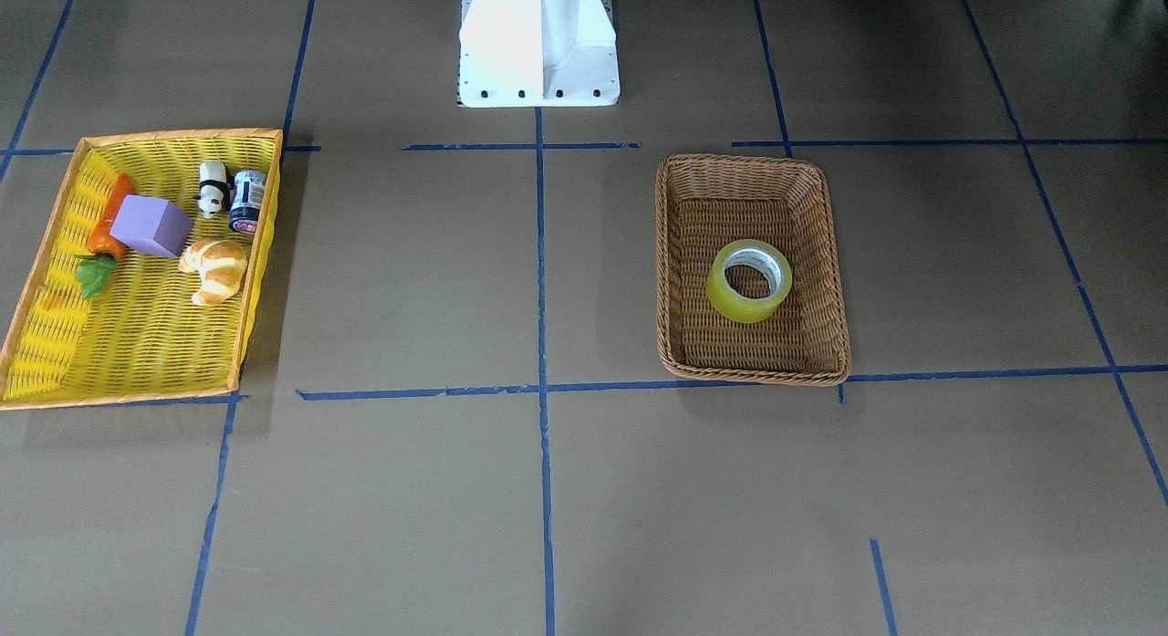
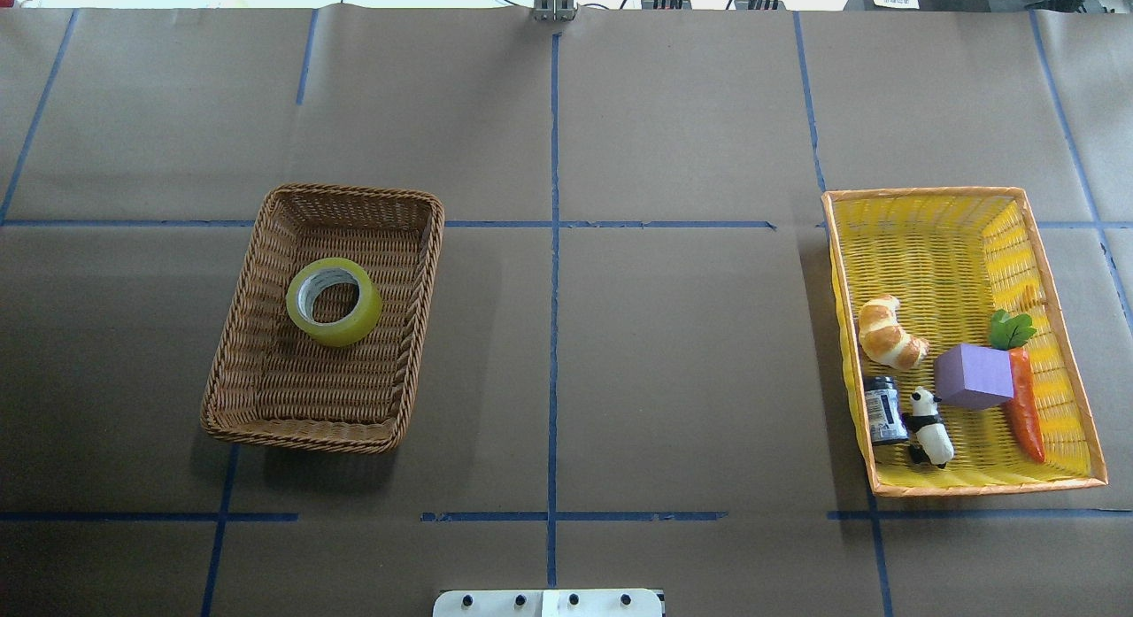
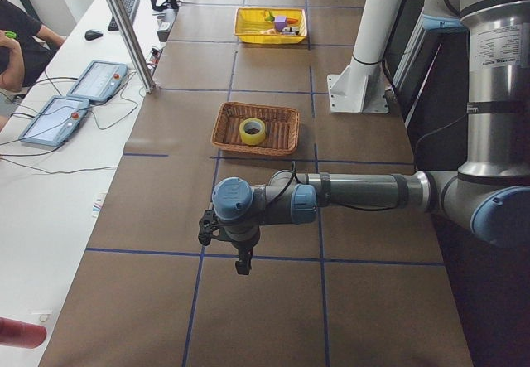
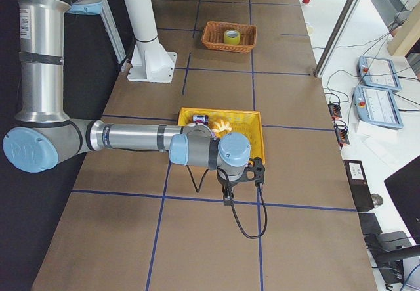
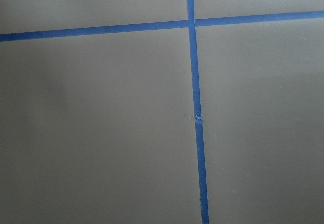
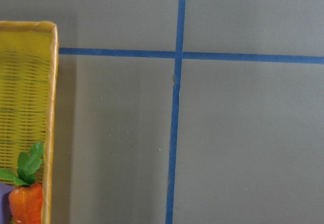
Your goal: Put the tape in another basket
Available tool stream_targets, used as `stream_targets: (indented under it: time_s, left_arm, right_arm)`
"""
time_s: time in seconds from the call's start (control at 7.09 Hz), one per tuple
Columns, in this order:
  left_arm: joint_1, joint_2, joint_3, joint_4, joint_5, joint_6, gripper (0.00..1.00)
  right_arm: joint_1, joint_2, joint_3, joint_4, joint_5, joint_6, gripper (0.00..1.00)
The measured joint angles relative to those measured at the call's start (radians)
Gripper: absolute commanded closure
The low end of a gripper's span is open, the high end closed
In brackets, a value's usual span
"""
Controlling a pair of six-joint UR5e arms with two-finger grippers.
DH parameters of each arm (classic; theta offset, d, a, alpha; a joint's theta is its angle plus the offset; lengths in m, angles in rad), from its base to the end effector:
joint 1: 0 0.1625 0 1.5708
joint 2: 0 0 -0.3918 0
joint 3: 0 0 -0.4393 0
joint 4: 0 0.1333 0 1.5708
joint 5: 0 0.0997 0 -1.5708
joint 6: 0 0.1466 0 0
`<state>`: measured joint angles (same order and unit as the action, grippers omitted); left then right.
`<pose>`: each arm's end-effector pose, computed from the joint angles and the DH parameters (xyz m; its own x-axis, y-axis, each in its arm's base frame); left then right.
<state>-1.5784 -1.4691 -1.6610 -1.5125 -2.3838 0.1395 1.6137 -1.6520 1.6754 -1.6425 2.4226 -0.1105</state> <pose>-0.0306 -0.4917 0.6648 0.6813 0.0834 -0.7272 -0.0880 0.9956 0.0317 0.0445 -0.5009 0.6440 0.6572 -0.0459 0.7523 0.0298 0.9989 0.0349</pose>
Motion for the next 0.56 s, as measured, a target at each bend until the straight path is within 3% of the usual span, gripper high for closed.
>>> stream_targets:
  time_s: [0.28,0.56]
  left_arm:
    - [0.0,-0.004,-0.003,0.0,0.0,0.0,0.0]
    - [-0.001,-0.005,-0.004,0.0,0.0,-0.001,0.0]
  right_arm:
    - [0.015,0.0,-0.006,0.028,-0.012,0.008,0.0]
    - [0.021,-0.01,-0.049,0.153,-0.064,0.051,0.0]
